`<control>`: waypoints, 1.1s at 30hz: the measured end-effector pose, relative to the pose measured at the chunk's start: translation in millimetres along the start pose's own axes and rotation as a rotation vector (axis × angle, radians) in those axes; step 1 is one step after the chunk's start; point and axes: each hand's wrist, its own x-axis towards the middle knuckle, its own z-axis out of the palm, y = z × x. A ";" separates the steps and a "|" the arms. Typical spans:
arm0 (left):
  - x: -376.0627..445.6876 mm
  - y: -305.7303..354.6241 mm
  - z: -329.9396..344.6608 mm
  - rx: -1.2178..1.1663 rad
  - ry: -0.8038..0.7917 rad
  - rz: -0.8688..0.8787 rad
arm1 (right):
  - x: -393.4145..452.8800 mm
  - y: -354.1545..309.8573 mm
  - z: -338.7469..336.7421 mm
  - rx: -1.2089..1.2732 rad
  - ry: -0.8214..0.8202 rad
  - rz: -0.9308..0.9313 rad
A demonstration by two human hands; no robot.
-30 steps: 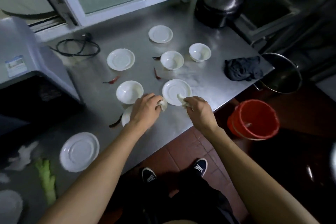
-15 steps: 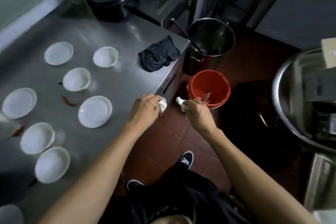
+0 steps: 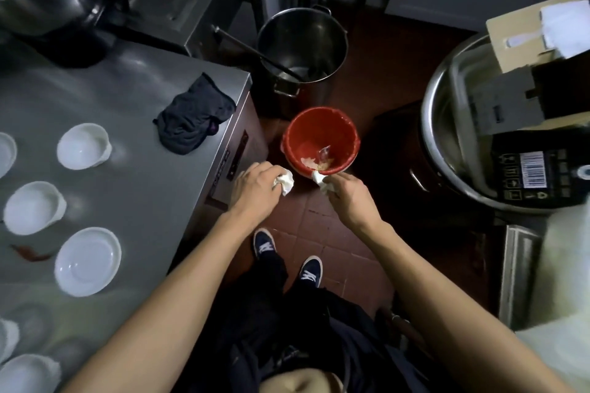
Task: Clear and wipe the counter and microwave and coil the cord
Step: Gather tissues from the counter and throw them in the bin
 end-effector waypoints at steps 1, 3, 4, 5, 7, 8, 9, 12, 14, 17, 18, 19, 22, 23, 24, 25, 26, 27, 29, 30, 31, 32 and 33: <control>9.3 1.4 2.3 -0.001 -0.012 0.002 | 7.1 3.3 -4.1 0.002 0.009 0.015; 28.6 1.6 7.3 -0.010 -0.035 0.009 | 21.9 8.1 -11.3 0.010 0.038 0.023; 39.0 0.5 9.9 -0.016 -0.047 0.013 | 29.5 9.7 -13.9 0.007 0.046 0.022; 49.7 -1.4 12.4 -0.022 -0.060 0.013 | 37.6 11.2 -15.6 -0.004 0.047 0.027; 74.1 -7.1 17.4 -0.034 -0.079 0.015 | 57.2 15.4 -16.2 -0.034 0.037 0.057; 87.1 -10.4 19.9 -0.041 -0.087 0.016 | 68.1 18.0 -15.9 -0.045 0.025 0.080; 100.1 -13.6 22.2 -0.048 -0.097 0.017 | 79.1 20.7 -15.6 -0.052 0.010 0.106; 134.9 -22.7 28.5 -0.076 -0.133 -0.002 | 108.9 26.7 -14.8 -0.076 -0.033 0.150; 153.8 -27.5 33.9 -0.088 -0.163 -0.024 | 125.6 29.5 -13.8 -0.085 -0.064 0.169; 181.4 -30.2 44.1 -0.115 -0.212 -0.040 | 149.5 40.6 -10.9 -0.073 -0.081 0.211; 190.6 -29.9 47.9 -0.115 -0.232 -0.043 | 156.4 45.7 -10.1 -0.064 -0.081 0.234; 199.5 -29.7 51.7 -0.110 -0.257 -0.047 | 162.4 51.5 -9.2 -0.056 -0.081 0.254; 225.8 -30.7 68.4 -0.094 -0.305 -0.068 | 180.9 75.1 -4.5 -0.032 -0.091 0.289; 234.3 -31.6 76.4 -0.090 -0.317 -0.071 | 187.7 85.0 -1.9 -0.016 -0.095 0.303; 242.9 -32.5 86.0 -0.084 -0.330 -0.072 | 194.9 96.3 2.1 0.000 -0.098 0.320; 251.1 -33.4 96.5 -0.078 -0.345 -0.075 | 201.9 107.7 6.9 0.008 -0.106 0.336; 259.4 -34.8 108.1 -0.071 -0.360 -0.081 | 209.3 119.6 12.9 0.013 -0.120 0.353; 266.7 -37.2 120.9 -0.061 -0.374 -0.092 | 215.8 132.3 20.8 0.018 -0.141 0.370; 280.1 -43.5 149.1 -0.052 -0.405 -0.128 | 227.9 157.6 39.8 0.040 -0.185 0.389; 285.3 -47.2 163.8 -0.055 -0.420 -0.154 | 232.8 169.9 51.0 0.050 -0.209 0.392; 291.0 -51.4 179.1 -0.063 -0.428 -0.180 | 238.5 182.4 62.1 0.054 -0.235 0.390; 296.1 -56.0 194.4 -0.070 -0.433 -0.204 | 244.0 194.6 73.6 0.056 -0.263 0.389; 300.8 -61.0 209.8 -0.074 -0.438 -0.223 | 249.5 206.8 85.3 0.057 -0.286 0.392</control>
